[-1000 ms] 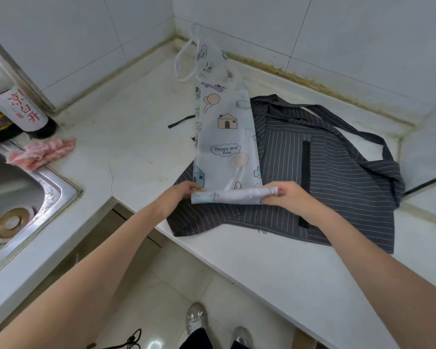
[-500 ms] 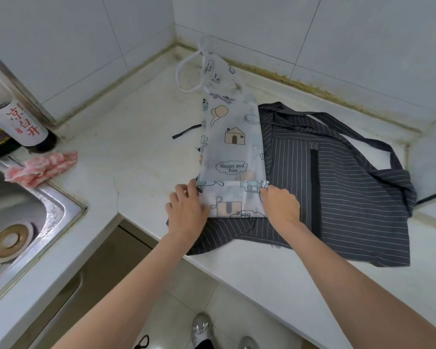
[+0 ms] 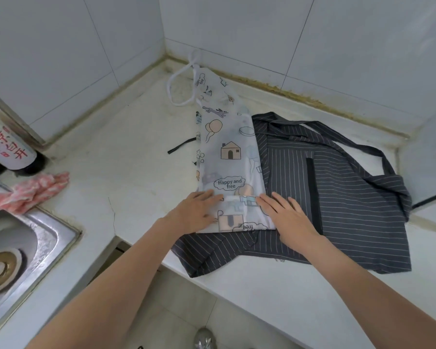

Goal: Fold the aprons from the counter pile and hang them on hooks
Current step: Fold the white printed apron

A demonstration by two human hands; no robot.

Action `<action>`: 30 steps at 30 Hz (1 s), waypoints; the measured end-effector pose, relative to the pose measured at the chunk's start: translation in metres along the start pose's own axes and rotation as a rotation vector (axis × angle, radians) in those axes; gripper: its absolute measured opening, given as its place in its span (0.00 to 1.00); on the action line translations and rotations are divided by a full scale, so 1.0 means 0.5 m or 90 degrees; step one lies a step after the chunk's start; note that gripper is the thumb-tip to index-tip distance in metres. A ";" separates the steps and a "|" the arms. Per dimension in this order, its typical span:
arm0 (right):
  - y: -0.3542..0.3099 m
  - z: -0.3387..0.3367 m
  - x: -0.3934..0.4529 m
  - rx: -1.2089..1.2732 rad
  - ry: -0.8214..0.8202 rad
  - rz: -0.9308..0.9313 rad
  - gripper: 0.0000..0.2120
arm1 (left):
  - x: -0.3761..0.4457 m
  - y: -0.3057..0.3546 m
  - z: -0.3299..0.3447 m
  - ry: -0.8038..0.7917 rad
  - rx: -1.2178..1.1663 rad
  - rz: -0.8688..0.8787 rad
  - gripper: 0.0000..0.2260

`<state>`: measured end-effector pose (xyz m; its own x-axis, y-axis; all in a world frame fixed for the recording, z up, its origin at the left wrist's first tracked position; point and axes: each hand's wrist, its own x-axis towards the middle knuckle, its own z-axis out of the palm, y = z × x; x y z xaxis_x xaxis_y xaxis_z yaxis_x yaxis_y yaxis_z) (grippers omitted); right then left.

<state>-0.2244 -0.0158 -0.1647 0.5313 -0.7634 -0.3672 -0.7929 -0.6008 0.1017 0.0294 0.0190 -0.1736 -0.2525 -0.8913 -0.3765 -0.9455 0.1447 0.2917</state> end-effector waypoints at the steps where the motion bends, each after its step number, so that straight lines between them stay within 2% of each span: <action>1: 0.003 -0.007 -0.001 0.025 -0.015 0.001 0.48 | -0.002 -0.006 -0.006 0.020 -0.074 -0.022 0.24; 4: 0.006 -0.022 -0.002 0.091 -0.052 -0.005 0.45 | -0.005 -0.034 -0.014 0.053 -0.150 -0.059 0.25; 9: 0.019 -0.034 0.002 0.190 -0.041 -0.035 0.38 | -0.009 -0.049 -0.017 0.049 -0.127 -0.016 0.31; 14: 0.045 -0.085 0.037 0.593 -0.044 0.031 0.14 | 0.006 -0.052 -0.009 0.098 -0.079 -0.036 0.23; 16: 0.046 -0.102 0.057 0.695 -0.076 0.053 0.10 | 0.007 -0.053 -0.012 0.136 -0.141 -0.071 0.18; 18: 0.043 -0.107 0.081 0.745 -0.071 0.075 0.08 | -0.001 -0.047 -0.028 0.164 -0.240 -0.151 0.13; 21: 0.030 -0.102 0.119 0.694 -0.051 0.101 0.08 | -0.001 -0.049 -0.048 0.163 -0.334 -0.226 0.04; 23: 0.020 -0.097 0.141 0.640 -0.025 0.121 0.12 | 0.008 -0.048 -0.062 0.138 -0.357 -0.246 0.05; 27: 0.004 -0.099 0.174 0.477 0.050 0.137 0.19 | 0.022 -0.055 -0.062 0.068 -0.313 -0.284 0.15; 30: -0.010 -0.104 0.190 0.274 0.049 0.146 0.13 | 0.020 -0.063 -0.067 0.062 -0.365 -0.287 0.17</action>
<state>-0.1545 -0.0978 -0.1519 0.3369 -0.8895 -0.3088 -0.9345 -0.2758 -0.2250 0.0634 -0.0086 -0.1572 0.1793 -0.8494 -0.4964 -0.6906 -0.4680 0.5514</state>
